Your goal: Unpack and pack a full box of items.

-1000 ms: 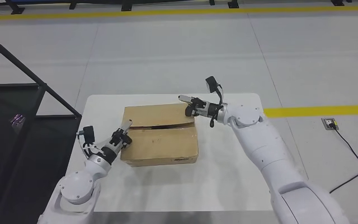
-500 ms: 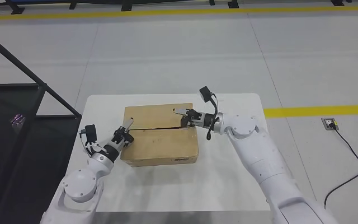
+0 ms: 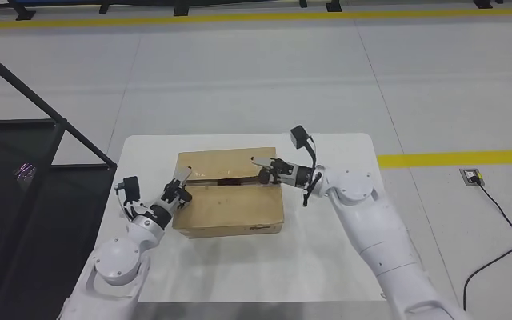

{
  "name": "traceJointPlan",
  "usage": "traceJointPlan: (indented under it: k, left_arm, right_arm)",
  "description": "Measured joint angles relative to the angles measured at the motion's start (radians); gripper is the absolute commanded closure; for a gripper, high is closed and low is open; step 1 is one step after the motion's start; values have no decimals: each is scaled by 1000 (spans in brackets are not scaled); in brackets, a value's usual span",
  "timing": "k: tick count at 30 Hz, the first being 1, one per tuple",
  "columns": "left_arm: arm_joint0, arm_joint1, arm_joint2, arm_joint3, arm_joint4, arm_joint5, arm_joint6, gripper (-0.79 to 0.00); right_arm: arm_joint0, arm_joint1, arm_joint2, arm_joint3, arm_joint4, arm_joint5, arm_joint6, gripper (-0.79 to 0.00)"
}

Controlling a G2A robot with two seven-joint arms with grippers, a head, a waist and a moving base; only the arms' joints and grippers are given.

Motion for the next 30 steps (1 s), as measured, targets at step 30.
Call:
traceJointPlan:
  k: [30]
  left_arm:
    - [225, 1, -347, -224, -344, -133, 50, -785]
  right_arm:
    - [6, 5, -23, 111, 24, -21, -59, -785]
